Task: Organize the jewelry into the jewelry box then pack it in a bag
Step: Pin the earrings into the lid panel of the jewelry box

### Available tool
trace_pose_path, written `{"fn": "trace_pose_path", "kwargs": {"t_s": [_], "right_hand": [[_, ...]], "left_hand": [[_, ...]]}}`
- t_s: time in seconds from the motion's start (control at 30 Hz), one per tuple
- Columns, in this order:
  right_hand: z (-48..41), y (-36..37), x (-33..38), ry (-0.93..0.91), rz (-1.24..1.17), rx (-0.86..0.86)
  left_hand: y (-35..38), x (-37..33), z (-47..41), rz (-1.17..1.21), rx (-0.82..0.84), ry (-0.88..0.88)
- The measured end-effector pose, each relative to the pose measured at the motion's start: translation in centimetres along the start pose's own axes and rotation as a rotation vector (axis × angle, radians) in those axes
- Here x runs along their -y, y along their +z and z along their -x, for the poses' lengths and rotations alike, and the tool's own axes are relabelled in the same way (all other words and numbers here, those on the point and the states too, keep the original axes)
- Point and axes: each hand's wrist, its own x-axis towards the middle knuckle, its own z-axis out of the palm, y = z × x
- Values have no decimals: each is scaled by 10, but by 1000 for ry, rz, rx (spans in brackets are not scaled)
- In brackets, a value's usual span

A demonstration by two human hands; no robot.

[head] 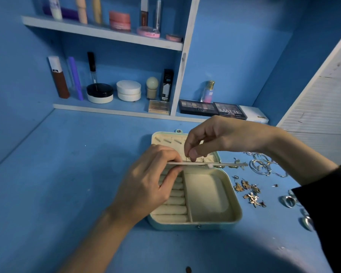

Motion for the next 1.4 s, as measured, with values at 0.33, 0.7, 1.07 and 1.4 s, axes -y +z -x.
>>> {"fn": "trace_pose_path", "kwargs": {"t_s": [0.33,0.7,1.07,1.4], "right_hand": [[-3,1,0,0,-1,24],[-5,-1,3,-1,34,57],[-6,1,10,-4,143,74],[-11,-2,16,17,192,104]], "left_hand": [[0,0,0,19,11,11],[0,0,0,16,14,13],[-1,0,0,13,34,25],[-1,0,-1,-3,44,41]]}}
